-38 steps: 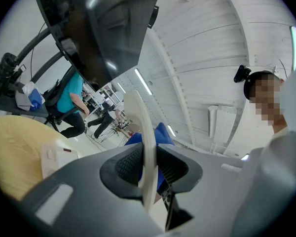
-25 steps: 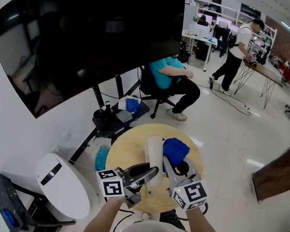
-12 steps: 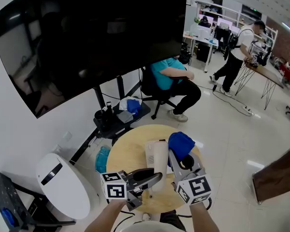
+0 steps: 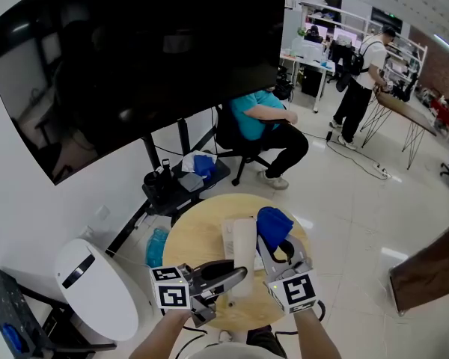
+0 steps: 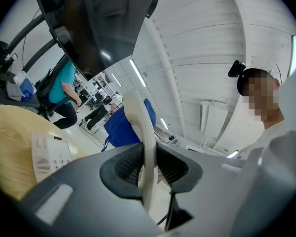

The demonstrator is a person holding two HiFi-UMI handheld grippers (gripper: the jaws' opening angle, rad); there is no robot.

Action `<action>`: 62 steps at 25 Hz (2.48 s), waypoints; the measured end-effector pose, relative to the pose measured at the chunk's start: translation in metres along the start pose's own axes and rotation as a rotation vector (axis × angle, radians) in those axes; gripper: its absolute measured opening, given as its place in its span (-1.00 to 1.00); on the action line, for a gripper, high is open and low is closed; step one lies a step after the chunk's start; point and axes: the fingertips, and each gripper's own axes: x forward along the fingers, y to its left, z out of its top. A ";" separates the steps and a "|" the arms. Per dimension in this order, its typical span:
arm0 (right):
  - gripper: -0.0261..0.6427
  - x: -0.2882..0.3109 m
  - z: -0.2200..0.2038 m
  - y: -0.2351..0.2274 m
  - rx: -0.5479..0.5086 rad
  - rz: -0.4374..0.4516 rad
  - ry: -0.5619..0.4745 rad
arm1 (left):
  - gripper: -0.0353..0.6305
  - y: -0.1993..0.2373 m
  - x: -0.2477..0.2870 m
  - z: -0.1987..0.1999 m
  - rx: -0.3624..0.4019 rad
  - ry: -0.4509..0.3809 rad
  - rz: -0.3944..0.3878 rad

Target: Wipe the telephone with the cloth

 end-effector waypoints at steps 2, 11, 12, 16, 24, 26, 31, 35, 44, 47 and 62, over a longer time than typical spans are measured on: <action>-0.74 0.001 -0.003 0.002 -0.017 0.014 0.003 | -0.65 -0.005 0.001 0.000 0.001 0.007 -0.014; -0.74 0.012 -0.005 0.021 -0.190 0.083 -0.024 | -0.65 -0.022 0.001 0.005 0.002 0.023 -0.078; -0.74 0.013 -0.006 0.023 -0.209 0.090 -0.025 | -0.65 -0.023 0.001 0.006 0.001 0.022 -0.082; -0.74 0.013 -0.012 0.032 -0.300 0.113 -0.017 | -0.65 -0.025 -0.002 0.008 -0.010 0.024 -0.105; -0.74 0.005 -0.011 0.046 -0.387 0.134 -0.048 | -0.65 -0.029 0.001 0.016 -0.013 0.026 -0.123; -0.74 0.004 -0.013 0.050 -0.403 0.140 -0.049 | -0.65 -0.028 0.001 0.020 -0.015 0.022 -0.129; -0.74 -0.002 -0.024 0.062 -0.442 0.167 -0.033 | -0.65 -0.024 0.000 0.024 -0.026 0.025 -0.132; -0.74 -0.004 -0.028 0.069 -0.463 0.172 -0.035 | -0.65 -0.021 -0.002 0.032 -0.027 0.018 -0.124; -0.74 -0.009 -0.041 0.087 -0.464 0.203 -0.017 | -0.65 -0.015 -0.007 0.055 -0.049 -0.037 -0.117; -0.74 -0.011 -0.046 0.093 -0.454 0.211 -0.012 | -0.65 -0.015 -0.007 0.058 -0.044 -0.043 -0.111; -0.74 -0.023 -0.074 0.117 -0.371 0.223 0.044 | -0.65 -0.005 -0.007 0.072 -0.050 -0.090 -0.087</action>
